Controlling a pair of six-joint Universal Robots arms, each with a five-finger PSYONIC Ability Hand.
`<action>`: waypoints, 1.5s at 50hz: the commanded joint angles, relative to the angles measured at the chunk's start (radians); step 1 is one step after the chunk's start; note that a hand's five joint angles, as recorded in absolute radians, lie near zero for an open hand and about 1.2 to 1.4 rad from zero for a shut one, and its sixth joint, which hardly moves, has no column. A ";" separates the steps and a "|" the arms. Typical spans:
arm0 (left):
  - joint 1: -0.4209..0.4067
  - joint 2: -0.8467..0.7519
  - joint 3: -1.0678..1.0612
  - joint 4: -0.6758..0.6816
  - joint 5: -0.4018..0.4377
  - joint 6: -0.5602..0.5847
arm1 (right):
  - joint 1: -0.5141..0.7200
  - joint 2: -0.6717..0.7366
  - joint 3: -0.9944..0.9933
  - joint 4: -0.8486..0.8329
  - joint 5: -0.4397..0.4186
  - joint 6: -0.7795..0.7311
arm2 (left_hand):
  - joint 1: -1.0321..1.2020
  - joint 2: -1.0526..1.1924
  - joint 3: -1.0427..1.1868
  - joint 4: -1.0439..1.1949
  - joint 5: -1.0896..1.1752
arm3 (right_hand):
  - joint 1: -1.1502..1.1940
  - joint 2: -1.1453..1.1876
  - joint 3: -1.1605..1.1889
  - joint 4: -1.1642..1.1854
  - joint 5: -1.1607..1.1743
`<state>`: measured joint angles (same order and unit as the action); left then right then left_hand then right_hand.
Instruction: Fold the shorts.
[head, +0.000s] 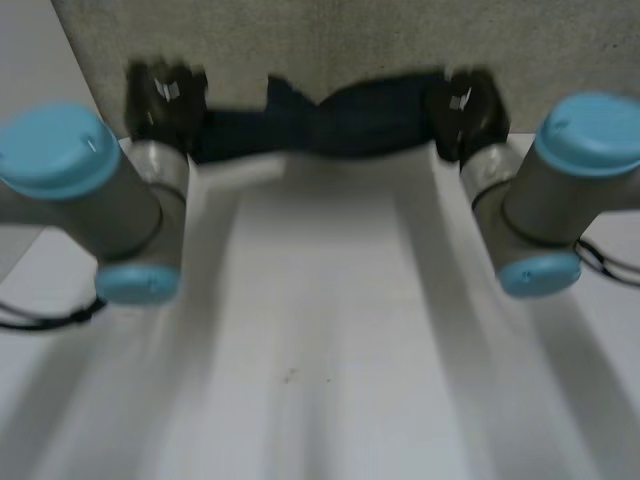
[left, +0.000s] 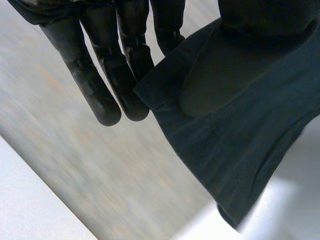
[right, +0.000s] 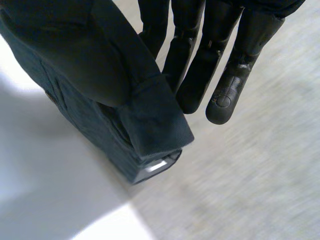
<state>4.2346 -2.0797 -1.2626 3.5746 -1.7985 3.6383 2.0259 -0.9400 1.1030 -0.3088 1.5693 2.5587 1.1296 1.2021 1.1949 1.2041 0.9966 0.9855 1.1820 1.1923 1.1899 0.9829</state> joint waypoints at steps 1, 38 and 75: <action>-0.013 -0.120 -0.204 -0.003 0.002 -0.014 | 0.002 0.128 0.116 0.092 -0.002 -0.032 | 0.267 0.194 0.201 0.192 0.225 | 0.411 0.214 0.204 0.206 0.239; -0.085 0.421 -0.732 -0.649 0.133 0.000 | -0.013 -0.307 0.718 0.703 -0.072 -0.388 | 0.221 0.148 0.155 0.146 0.179 | 0.411 0.214 0.204 0.206 0.239; 0.051 -0.347 0.198 -0.537 0.377 0.088 | -0.013 -0.299 0.736 0.562 -0.089 -0.331 | -0.567 -0.640 -0.633 -0.642 -0.609 | 0.411 0.214 0.204 0.206 0.239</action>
<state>4.2673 -2.3457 -1.1521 3.1545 -1.4147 3.6824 2.0137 -1.2408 1.8408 0.2572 1.4803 2.2274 0.3850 0.3856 0.3872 0.3861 0.2172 1.0042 1.1998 1.1923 1.1900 0.9831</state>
